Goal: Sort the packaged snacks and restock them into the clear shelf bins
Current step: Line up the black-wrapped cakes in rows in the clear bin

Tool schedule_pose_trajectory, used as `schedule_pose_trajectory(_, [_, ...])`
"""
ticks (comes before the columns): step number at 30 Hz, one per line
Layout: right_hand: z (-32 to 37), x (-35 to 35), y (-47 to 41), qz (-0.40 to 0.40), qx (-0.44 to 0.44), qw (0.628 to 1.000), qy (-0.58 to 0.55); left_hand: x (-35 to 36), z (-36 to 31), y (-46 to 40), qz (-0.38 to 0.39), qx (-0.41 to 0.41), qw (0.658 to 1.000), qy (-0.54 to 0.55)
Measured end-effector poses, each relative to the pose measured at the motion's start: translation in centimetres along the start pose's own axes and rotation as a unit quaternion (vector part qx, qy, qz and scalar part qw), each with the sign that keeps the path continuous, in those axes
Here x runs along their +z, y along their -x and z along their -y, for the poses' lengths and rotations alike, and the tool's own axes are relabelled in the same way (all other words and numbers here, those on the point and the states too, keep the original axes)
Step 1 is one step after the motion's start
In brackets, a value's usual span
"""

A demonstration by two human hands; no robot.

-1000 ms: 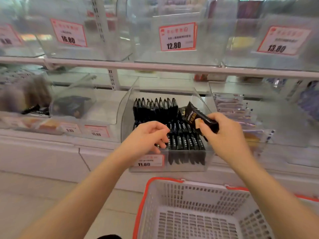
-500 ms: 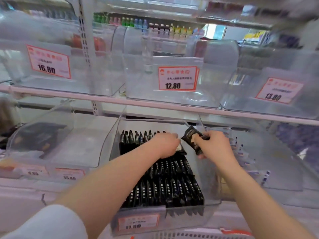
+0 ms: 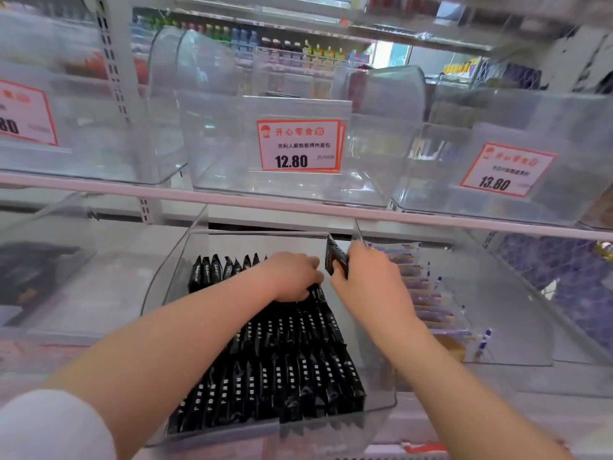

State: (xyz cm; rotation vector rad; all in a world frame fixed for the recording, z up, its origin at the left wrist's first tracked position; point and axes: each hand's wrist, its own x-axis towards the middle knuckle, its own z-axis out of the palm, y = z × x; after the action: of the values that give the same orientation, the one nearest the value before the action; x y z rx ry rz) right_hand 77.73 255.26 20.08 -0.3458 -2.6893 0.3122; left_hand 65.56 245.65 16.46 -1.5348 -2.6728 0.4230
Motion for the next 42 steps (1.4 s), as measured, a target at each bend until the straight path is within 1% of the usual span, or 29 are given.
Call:
schedule_pose_trajectory(2, [1.1,0.8,-0.5,0.028,0.000,0.999,0.027,-0.4,1.1,0.9,-0.028,-0.025,0.999,0.015])
schedule_pose_trajectory(3, [1.5,1.4,-0.9,0.044,0.002,0.998,0.040,-0.5,1.7,1.4,-0.029,-0.033,0.999,0.023])
schedule_pose_trajectory(7, [2.3,3.7,-2.5,0.090,0.031,0.992,0.087,-0.6,2.8,2.9,0.025,-0.038,0.997,0.057])
schedule_pose_trajectory(10, [2.7,5.2,-3.5,0.157,0.037,0.983,0.083,-0.3,3.3,3.8,0.050,-0.026,0.996,0.072])
schedule_pose_trajectory(13, [2.9,6.4,-4.0,0.261,0.029,0.964,0.046,0.5,4.1,4.5,0.064,-0.035,0.991,0.115])
schedule_pose_trajectory(15, [2.5,6.9,-4.1,0.285,0.019,0.958,0.027,0.9,4.4,4.7,0.063,-0.053,0.987,0.135])
schedule_pose_trajectory(18, [1.9,7.4,-4.1,0.290,0.000,0.957,0.032,1.1,4.2,4.2,0.037,-0.104,0.985,0.136])
schedule_pose_trajectory(22, [2.0,8.0,-4.1,0.272,-0.042,0.958,0.085,1.1,3.7,3.5,0.013,-0.155,0.982,0.109])
schedule_pose_trajectory(24, [2.3,8.2,-4.3,0.243,-0.064,0.962,0.108,1.1,3.7,3.4,-0.001,-0.170,0.980,0.103])
schedule_pose_trajectory(27, [2.7,8.4,-4.2,0.180,-0.109,0.967,0.143,1.1,3.7,3.6,-0.022,-0.192,0.975,0.107])
schedule_pose_trajectory(28, [2.7,8.6,-4.0,0.172,-0.115,0.967,0.149,1.1,3.8,3.7,-0.020,-0.193,0.975,0.110])
schedule_pose_trajectory(31, [2.4,8.8,-3.7,0.174,-0.129,0.960,0.178,0.6,4.2,4.3,0.016,-0.171,0.977,0.124])
schedule_pose_trajectory(33, [2.1,8.4,-4.2,0.181,-0.144,0.958,0.173,0.0,4.6,4.9,0.047,-0.157,0.977,0.134])
schedule_pose_trajectory(34, [2.1,8.1,-4.6,0.192,-0.155,0.957,0.153,-0.2,4.9,5.3,0.062,-0.153,0.980,0.114])
schedule_pose_trajectory(36, [2.4,7.9,-4.9,0.221,-0.200,0.948,0.112,-0.3,5.4,6.1,0.089,-0.153,0.984,0.034])
schedule_pose_trajectory(38, [2.8,8.3,-4.8,0.238,-0.249,0.932,0.110,-0.2,5.8,6.9,0.121,-0.164,0.979,-0.009])
schedule_pose_trajectory(40, [3.1,9.3,-4.5,0.218,-0.276,0.926,0.141,0.1,6.2,7.4,0.138,-0.164,0.977,-0.004])
schedule_pose_trajectory(42, [3.2,9.9,-4.4,0.178,-0.283,0.928,0.166,0.3,6.3,7.5,0.134,-0.157,0.978,0.016])
